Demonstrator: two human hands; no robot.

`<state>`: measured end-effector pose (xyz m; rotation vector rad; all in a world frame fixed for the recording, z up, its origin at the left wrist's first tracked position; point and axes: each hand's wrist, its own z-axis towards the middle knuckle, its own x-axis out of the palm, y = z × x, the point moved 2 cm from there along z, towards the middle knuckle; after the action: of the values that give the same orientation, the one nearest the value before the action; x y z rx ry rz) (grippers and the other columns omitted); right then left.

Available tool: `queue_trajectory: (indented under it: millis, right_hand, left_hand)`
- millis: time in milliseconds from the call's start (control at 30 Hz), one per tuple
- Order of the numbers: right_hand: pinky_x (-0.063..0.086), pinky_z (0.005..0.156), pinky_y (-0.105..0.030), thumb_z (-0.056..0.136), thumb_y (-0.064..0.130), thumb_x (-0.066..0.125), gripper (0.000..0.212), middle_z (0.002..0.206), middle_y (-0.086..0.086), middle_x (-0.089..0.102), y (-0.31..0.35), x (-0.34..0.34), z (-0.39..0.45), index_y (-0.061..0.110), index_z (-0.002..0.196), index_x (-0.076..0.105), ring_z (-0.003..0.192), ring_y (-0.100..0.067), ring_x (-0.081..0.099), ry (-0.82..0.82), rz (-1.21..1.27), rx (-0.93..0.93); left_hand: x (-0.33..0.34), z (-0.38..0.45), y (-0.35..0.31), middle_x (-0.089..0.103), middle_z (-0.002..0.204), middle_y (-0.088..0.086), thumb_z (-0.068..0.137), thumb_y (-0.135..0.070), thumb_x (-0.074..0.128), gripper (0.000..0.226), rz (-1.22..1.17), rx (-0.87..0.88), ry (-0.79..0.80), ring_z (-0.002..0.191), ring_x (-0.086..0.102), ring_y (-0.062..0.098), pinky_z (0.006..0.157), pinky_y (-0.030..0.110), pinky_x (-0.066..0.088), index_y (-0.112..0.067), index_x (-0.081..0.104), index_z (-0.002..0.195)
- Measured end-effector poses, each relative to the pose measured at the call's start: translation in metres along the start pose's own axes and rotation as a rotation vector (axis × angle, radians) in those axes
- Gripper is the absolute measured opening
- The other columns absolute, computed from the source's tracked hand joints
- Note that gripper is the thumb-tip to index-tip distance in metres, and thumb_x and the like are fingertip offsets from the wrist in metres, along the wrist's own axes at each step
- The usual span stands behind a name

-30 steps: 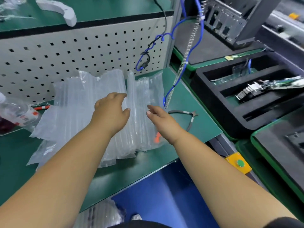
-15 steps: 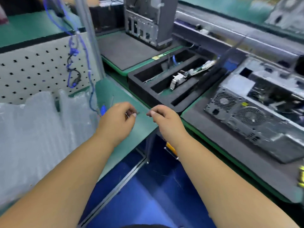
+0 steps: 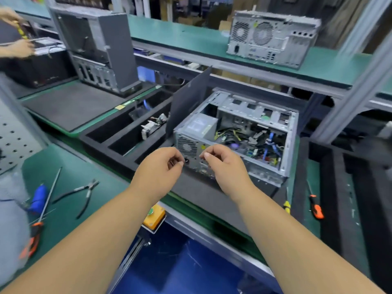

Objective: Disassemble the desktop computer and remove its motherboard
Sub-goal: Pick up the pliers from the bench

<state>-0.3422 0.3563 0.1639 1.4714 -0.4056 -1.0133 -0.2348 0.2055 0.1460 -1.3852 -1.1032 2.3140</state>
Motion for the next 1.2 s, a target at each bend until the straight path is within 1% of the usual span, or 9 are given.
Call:
queue_trajectory:
  millis: [100,300,433,533,633,800,900,1033,1200]
  right_hand:
    - [0.034,0.054,-0.011,0.095,0.018,0.054,0.017,0.062,0.024,0.053,-0.009,-0.038,0.002,0.02,0.083,0.067,0.058,0.003,0.047,-0.044,-0.037,-0.04]
    - [0.044,0.07,-0.027,0.093,0.022,0.055,0.016,0.088,0.01,0.059,-0.031,-0.088,0.008,0.027,0.082,0.066,0.074,-0.005,0.052,-0.102,-0.136,-0.056]
    - [0.044,0.064,-0.017,0.093,0.025,0.054,0.017,0.092,0.009,0.059,-0.044,-0.109,0.017,0.032,0.081,0.063,0.078,-0.004,0.053,-0.163,-0.176,-0.024]
    - [0.046,0.071,-0.026,0.093,0.025,0.054,0.016,0.09,0.01,0.058,-0.055,-0.115,0.025,0.031,0.08,0.063,0.077,-0.006,0.053,-0.203,-0.19,0.018]
    - [0.043,0.068,-0.024,0.093,0.024,0.054,0.018,0.086,0.015,0.057,-0.061,-0.12,0.035,0.031,0.08,0.064,0.077,-0.004,0.053,-0.25,-0.216,0.055]
    - [0.039,0.068,-0.021,0.093,0.023,0.056,0.021,0.085,0.015,0.059,-0.056,-0.112,0.059,0.035,0.078,0.064,0.078,-0.001,0.054,-0.34,-0.196,0.068]
    - [0.044,0.071,-0.022,0.093,0.021,0.057,0.02,0.086,0.013,0.061,-0.043,-0.093,0.074,0.034,0.079,0.065,0.08,-0.003,0.057,-0.304,-0.153,0.025]
    - [0.041,0.071,-0.011,0.092,0.019,0.057,0.017,0.088,0.013,0.061,-0.033,-0.065,0.082,0.029,0.081,0.066,0.085,-0.001,0.056,-0.221,-0.141,-0.045]
    - [0.047,0.074,-0.019,0.091,0.022,0.056,0.013,0.086,0.013,0.063,-0.036,-0.026,0.069,0.027,0.082,0.065,0.085,-0.004,0.059,-0.115,0.033,-0.127]
  left_hand:
    - [0.028,0.019,-0.027,0.057,0.079,-0.013,0.089,-0.023,0.058,0.015,-0.009,0.048,0.028,0.072,0.055,0.006,0.063,0.025,0.047,-0.036,0.058,0.08]
    - [0.076,0.041,-0.057,0.058,0.082,-0.015,0.085,-0.023,0.06,0.015,-0.066,0.103,0.06,0.074,0.056,0.005,0.068,0.024,0.047,-0.038,0.059,0.083]
    - [0.096,0.064,-0.067,0.06,0.082,-0.016,0.084,-0.025,0.059,0.013,-0.063,0.14,0.11,0.074,0.057,0.004,0.07,0.028,0.051,-0.039,0.059,0.085]
    - [0.107,0.086,-0.067,0.06,0.084,-0.017,0.084,-0.025,0.06,0.012,-0.073,0.161,0.133,0.075,0.057,0.004,0.067,0.023,0.048,-0.037,0.06,0.084]
    - [0.117,0.107,-0.064,0.06,0.083,-0.02,0.085,-0.023,0.06,0.014,-0.088,0.17,0.18,0.077,0.057,0.002,0.066,0.019,0.044,-0.037,0.061,0.082]
    - [0.113,0.139,-0.055,0.059,0.087,-0.02,0.084,-0.026,0.059,0.013,-0.155,0.234,0.261,0.081,0.058,0.002,0.072,0.026,0.05,-0.039,0.061,0.086]
    - [0.101,0.151,-0.042,0.061,0.088,-0.017,0.085,-0.02,0.06,0.017,-0.188,0.231,0.257,0.084,0.059,0.004,0.078,0.031,0.052,-0.037,0.062,0.088]
    - [0.079,0.144,-0.023,0.061,0.088,-0.019,0.084,-0.022,0.058,0.017,-0.161,0.21,0.167,0.086,0.057,0.002,0.077,0.022,0.046,-0.038,0.061,0.088]
    - [0.06,0.09,0.012,0.062,0.088,-0.016,0.085,-0.022,0.058,0.015,-0.107,0.069,0.091,0.082,0.059,0.005,0.075,0.02,0.048,-0.037,0.061,0.088]
